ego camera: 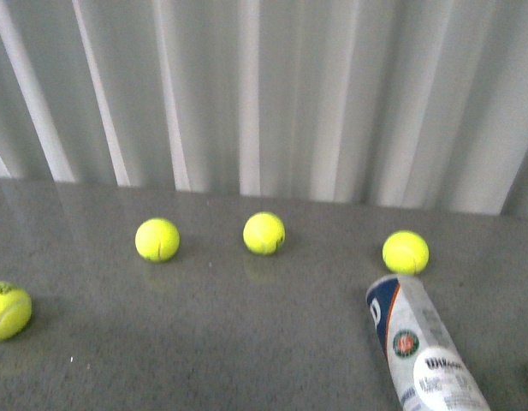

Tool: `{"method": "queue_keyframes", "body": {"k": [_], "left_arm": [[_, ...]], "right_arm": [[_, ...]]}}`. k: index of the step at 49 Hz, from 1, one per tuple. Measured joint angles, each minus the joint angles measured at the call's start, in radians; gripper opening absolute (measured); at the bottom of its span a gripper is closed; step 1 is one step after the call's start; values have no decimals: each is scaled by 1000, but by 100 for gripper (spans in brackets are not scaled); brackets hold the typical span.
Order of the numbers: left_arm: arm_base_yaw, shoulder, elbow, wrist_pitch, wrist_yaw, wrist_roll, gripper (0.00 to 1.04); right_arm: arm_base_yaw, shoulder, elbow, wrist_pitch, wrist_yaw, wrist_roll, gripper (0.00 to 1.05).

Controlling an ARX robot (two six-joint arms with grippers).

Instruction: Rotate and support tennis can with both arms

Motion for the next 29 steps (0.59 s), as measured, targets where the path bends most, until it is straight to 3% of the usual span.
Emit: {"method": "queue_keyframes", "body": {"k": [29], "left_arm": [[0, 0, 0, 0, 0, 0, 98]], "right_arm": [[0, 0, 0, 0, 0, 0, 98]]}}
